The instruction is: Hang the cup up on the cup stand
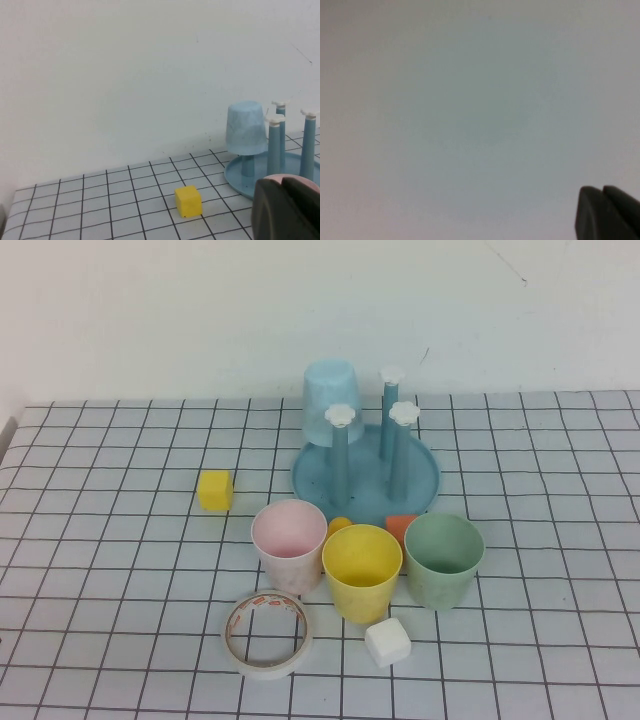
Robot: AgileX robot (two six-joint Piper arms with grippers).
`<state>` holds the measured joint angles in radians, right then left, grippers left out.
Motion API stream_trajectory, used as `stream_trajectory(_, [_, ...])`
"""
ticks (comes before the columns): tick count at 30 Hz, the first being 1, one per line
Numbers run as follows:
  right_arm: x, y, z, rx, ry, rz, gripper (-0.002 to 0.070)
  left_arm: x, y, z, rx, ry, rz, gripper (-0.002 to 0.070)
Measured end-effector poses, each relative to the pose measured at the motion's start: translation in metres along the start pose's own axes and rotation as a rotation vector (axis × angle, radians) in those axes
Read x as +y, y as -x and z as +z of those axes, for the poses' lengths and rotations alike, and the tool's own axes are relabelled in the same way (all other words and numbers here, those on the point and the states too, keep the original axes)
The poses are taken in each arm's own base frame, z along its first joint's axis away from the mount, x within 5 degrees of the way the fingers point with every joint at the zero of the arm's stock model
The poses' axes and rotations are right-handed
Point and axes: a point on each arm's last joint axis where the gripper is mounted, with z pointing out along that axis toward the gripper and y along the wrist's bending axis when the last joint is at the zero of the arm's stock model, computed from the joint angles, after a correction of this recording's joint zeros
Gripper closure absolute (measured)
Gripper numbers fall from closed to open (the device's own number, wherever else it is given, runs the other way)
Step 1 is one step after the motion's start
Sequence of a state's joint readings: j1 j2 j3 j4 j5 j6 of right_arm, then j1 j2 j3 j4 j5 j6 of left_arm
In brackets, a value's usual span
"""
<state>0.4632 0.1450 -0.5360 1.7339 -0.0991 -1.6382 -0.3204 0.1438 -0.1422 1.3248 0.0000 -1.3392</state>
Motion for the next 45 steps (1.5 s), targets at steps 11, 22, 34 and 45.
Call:
stream_trajectory(11, [-0.007, -0.050, -0.004, 0.133, -0.034, -0.006, 0.0678, 0.000, 0.000, 0.000, -0.002, -0.005, 0.012, 0.0676])
stream_trajectory(22, [-0.009, -0.118, -0.015, 0.330, 0.029, -0.092, 0.0678, -0.001, 0.000, 0.000, -0.002, -0.007, 0.011, 0.0676])
stream_trajectory(34, [-0.030, -0.158, -0.031, 0.411, -0.186, -0.157, 0.0678, -0.001, 0.000, 0.000, -0.003, -0.009, 0.015, 0.0676])
stream_trajectory(45, [-0.044, -0.192, -0.071, 0.760, -0.517, -0.080, 0.0678, -0.001, 0.000, 0.000, -0.005, -0.015, 0.015, 0.0676])
